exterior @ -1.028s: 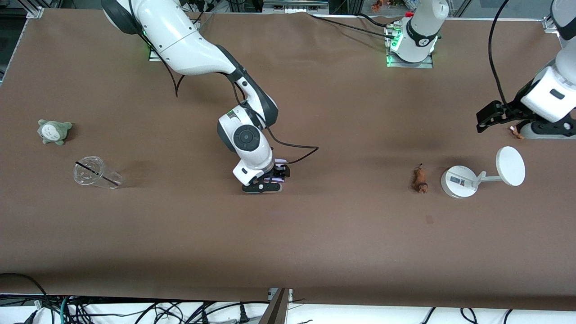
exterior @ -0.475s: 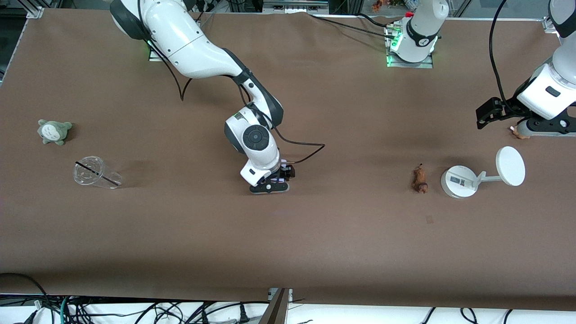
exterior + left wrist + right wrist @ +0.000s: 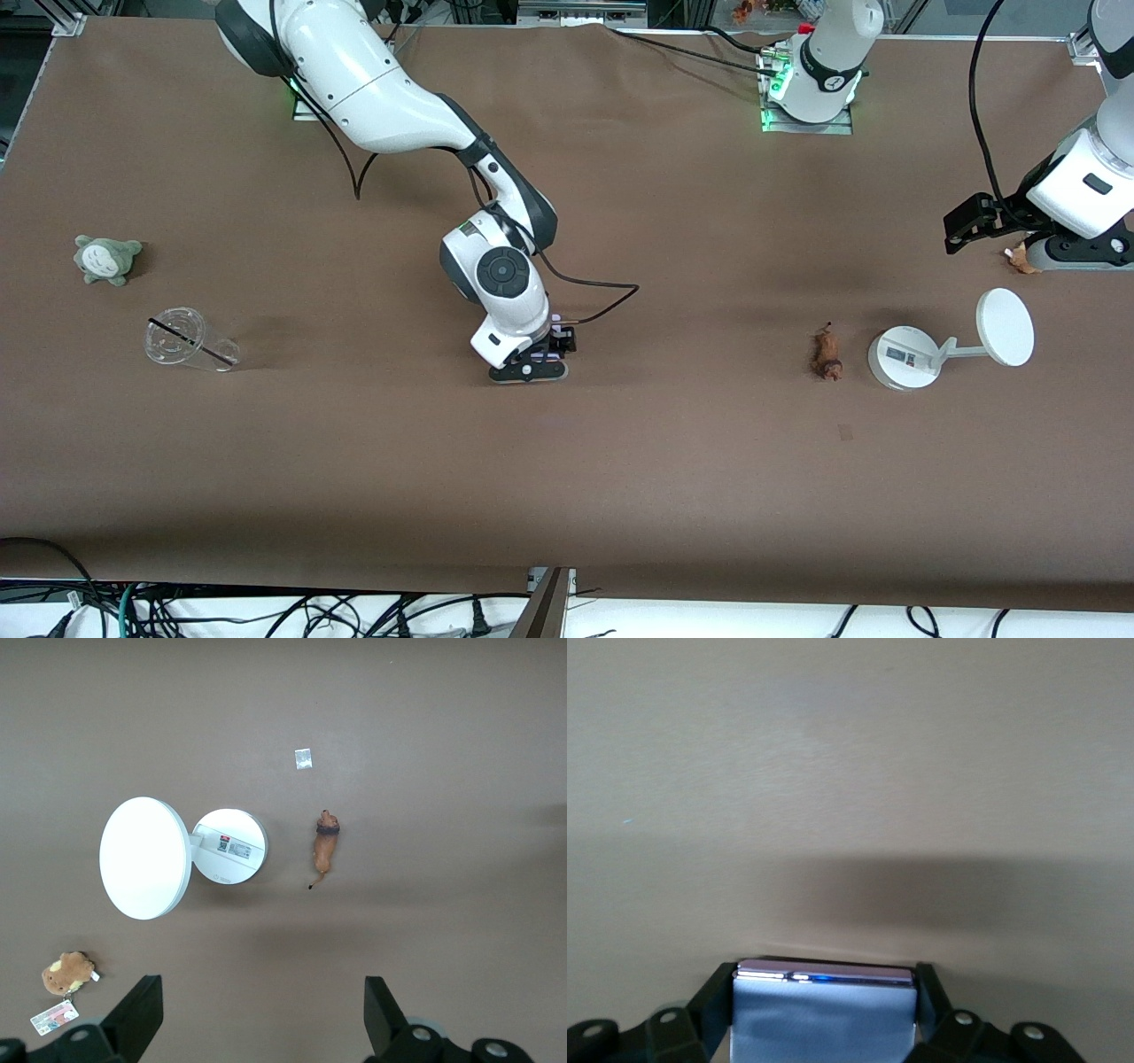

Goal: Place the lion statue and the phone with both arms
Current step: 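Carry the phone toward the clear cup with the right gripper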

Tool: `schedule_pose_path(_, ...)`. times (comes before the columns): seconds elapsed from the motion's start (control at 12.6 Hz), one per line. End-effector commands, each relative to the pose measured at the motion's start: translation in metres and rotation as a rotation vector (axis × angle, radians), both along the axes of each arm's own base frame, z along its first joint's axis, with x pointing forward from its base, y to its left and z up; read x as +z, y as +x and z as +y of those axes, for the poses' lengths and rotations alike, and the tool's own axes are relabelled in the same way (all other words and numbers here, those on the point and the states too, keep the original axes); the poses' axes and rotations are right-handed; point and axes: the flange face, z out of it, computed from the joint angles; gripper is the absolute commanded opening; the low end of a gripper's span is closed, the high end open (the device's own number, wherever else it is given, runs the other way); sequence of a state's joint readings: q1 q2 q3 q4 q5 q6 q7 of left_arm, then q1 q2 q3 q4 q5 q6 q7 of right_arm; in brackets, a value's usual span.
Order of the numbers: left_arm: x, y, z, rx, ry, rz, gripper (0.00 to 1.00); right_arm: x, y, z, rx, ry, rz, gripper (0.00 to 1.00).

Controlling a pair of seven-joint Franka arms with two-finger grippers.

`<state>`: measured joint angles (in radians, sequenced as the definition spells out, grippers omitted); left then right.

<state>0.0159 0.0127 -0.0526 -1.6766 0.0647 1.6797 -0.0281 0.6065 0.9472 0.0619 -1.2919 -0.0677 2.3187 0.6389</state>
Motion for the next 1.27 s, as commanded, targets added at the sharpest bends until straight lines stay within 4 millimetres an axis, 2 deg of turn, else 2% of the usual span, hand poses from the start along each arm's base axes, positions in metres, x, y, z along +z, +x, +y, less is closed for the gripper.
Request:
schedule_pose_path(0.0, 0.003, 0.003, -0.003, -0.028, 0.003, 0.013, 1.0, 0.075, 0.013, -0.019, -0.03, -0.058, 0.011, 0.3)
schedule_pose_path(0.16, 0.003, 0.003, -0.004, -0.028, 0.003, 0.016, 1.0, 0.128, 0.026, -0.058, -0.053, -0.092, 0.055, 0.3)
schedule_pose_path(0.32, 0.003, 0.003, -0.004, -0.028, 0.003, 0.016, 1.0, 0.172, 0.032, -0.093, -0.015, -0.118, 0.093, 0.3)
schedule_pose_path(0.47, 0.003, 0.003, -0.004, -0.028, 0.004, 0.016, 1.0, 0.204, 0.038, -0.128, -0.025, -0.123, 0.106, 0.3)
schedule_pose_path(0.63, 0.003, 0.003, -0.008, -0.033, 0.004, 0.018, 1.0, 0.224, 0.043, -0.173, 0.0, -0.127, 0.121, 0.3)
schedule_pose_path(0.79, 0.003, 0.001, -0.009, -0.029, 0.003, 0.029, 1.0, 0.23, 0.05, -0.225, 0.06, -0.14, 0.153, 0.3)
schedule_pose_path(0.95, 0.003, 0.001, -0.01, -0.029, 0.003, 0.031, 1.0, 0.223, 0.056, -0.274, 0.094, -0.15, 0.168, 0.3)
schedule_pose_path(1.11, 0.003, 0.001, -0.01, -0.028, 0.003, 0.031, 1.0, 0.205, 0.065, -0.316, 0.101, -0.128, 0.163, 0.3)
schedule_pose_path(1.19, 0.003, 0.001, -0.01, -0.029, 0.003, 0.031, 1.0, 0.186, 0.065, -0.337, 0.112, -0.105, 0.157, 0.3)
